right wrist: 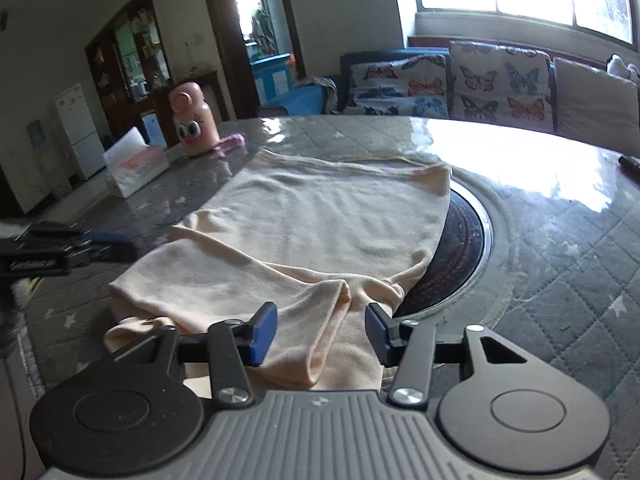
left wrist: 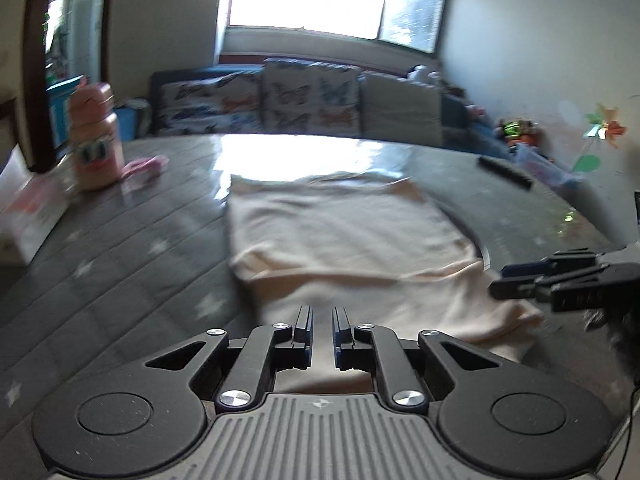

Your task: Fold clothes

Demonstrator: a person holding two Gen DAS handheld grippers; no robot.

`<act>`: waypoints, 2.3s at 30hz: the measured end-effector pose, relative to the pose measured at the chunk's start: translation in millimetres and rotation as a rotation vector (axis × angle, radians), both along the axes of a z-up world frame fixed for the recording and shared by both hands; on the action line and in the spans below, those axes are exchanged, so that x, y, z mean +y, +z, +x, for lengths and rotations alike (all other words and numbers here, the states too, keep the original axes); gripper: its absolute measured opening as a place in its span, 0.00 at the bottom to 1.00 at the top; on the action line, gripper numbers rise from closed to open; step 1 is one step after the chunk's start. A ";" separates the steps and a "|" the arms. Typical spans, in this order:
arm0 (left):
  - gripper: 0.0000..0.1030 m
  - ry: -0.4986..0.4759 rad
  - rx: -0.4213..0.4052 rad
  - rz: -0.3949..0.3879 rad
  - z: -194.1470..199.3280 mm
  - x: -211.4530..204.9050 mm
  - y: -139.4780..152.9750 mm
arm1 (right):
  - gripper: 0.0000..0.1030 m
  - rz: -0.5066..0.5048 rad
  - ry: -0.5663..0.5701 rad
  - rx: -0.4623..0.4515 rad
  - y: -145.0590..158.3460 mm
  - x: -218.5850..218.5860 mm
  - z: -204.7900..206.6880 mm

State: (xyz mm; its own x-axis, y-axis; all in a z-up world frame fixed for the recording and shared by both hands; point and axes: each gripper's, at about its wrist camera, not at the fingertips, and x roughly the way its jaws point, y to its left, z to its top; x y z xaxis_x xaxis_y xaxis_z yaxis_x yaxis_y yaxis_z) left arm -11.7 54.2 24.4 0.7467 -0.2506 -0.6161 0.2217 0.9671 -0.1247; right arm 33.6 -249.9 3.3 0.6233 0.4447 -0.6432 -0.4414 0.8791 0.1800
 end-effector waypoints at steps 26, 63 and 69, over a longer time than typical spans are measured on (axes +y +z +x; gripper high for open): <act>0.05 -0.067 -0.034 0.148 -19.3 -1.7 -24.4 | 0.05 -0.122 -0.029 -0.058 -0.6 22.2 16.8; 0.09 -0.182 -0.054 0.154 29.2 -40.1 -12.7 | 0.35 -0.129 0.178 -0.070 -1.3 36.9 -1.0; 0.10 -0.240 -0.045 0.216 9.2 -40.7 -20.3 | 0.36 -0.152 0.168 -0.059 -8.5 33.0 -7.4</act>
